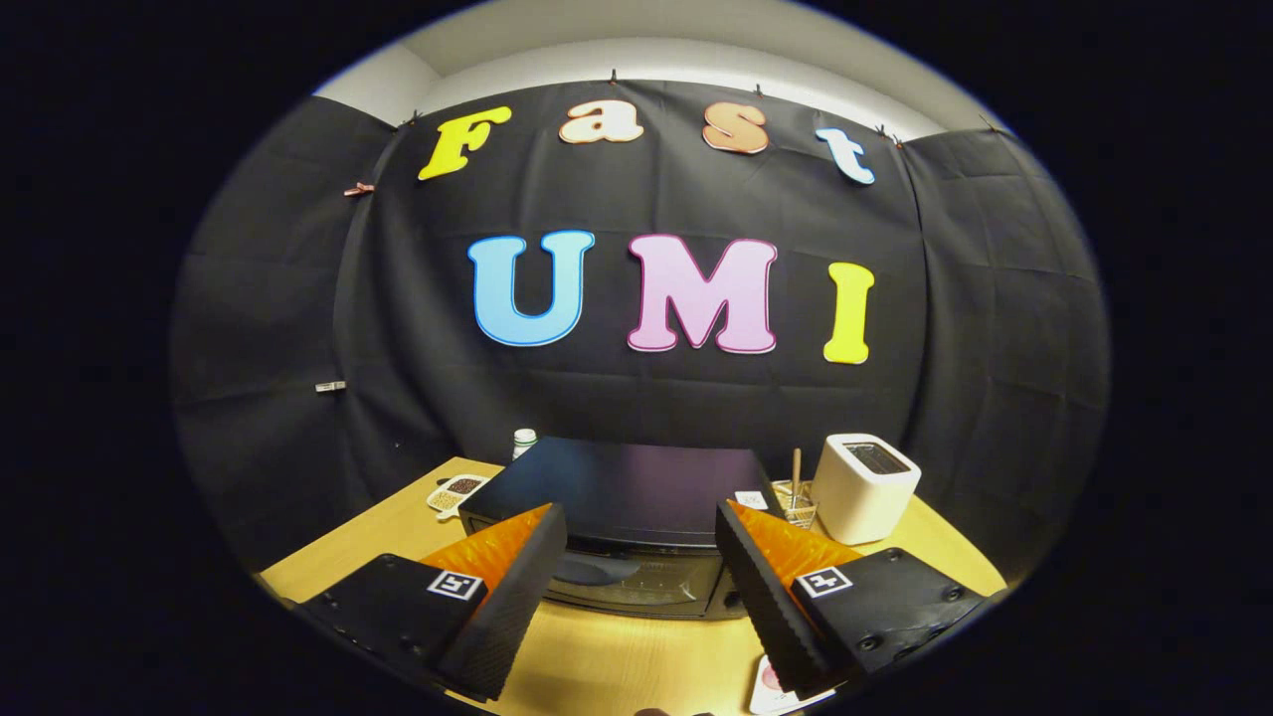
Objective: Open the toaster oven, put the food inside, and close the toaster oven door.
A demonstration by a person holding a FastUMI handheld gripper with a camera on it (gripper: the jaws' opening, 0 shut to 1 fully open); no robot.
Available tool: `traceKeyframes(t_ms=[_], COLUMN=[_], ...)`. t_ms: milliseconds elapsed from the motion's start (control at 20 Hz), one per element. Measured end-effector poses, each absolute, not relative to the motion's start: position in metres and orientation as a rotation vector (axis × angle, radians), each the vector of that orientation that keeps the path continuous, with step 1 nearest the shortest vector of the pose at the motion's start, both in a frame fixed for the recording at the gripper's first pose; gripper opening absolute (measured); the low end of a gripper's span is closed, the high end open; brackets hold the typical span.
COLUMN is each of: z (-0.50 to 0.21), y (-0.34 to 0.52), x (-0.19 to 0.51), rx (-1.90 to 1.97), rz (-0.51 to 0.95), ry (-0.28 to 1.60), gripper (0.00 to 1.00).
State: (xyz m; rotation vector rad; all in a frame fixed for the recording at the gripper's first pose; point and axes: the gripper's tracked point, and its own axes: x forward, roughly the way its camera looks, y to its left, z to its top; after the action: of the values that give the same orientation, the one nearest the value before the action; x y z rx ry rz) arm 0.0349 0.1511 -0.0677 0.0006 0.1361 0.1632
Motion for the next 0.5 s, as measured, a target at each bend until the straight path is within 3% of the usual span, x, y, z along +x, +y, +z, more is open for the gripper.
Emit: traceKeyframes(t_ms=[500], z=[-0.142], y=[0.177], x=[0.088], rx=[0.004], rz=[0.079], ry=[0.251], gripper=[0.98])
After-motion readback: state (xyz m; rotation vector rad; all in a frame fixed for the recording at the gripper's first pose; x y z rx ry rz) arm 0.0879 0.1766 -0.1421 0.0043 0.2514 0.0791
